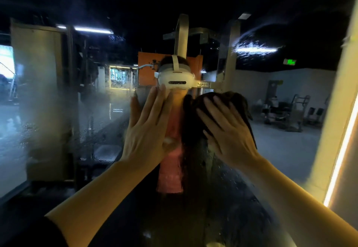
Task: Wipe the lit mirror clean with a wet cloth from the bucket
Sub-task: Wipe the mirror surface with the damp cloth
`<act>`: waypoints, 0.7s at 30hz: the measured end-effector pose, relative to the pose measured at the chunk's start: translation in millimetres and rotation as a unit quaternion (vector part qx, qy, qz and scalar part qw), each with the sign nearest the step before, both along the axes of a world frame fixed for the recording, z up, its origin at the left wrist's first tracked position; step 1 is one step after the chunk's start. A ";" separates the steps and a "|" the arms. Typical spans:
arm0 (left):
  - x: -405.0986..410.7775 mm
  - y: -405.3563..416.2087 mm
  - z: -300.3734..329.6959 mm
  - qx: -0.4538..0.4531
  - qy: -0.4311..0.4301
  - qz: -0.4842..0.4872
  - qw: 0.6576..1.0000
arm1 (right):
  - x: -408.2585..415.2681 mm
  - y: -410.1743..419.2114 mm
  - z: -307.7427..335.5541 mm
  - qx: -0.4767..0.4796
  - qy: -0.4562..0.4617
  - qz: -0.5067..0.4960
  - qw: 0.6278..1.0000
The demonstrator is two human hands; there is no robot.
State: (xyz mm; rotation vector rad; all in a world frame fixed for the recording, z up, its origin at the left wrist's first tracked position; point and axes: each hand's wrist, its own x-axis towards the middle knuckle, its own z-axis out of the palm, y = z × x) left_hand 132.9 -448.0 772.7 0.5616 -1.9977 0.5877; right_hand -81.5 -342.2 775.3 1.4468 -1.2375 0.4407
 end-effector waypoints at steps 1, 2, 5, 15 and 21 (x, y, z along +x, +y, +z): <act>1.8 2.2 -4.6 -0.005 -0.001 0.001 1.000 | -5.1 2.9 2.4 -0.034 -0.048 -0.005 0.998; 2.0 5.0 -9.3 -0.008 -0.003 0.001 1.000 | -4.3 3.2 4.1 -0.075 -0.110 -0.010 0.991; -5.5 13.9 -22.3 -0.003 -0.015 -0.012 1.000 | 21.5 -8.6 -8.0 -0.125 -0.211 -0.007 0.969; -18.4 20.6 -59.3 0.024 -0.080 0.019 0.996 | 2.7 9.2 -65.4 -0.111 -0.225 -0.029 0.968; -20.8 17.4 -60.8 0.027 -0.109 0.053 0.992 | 2.9 10.0 -92.0 -0.016 -0.125 -0.008 0.992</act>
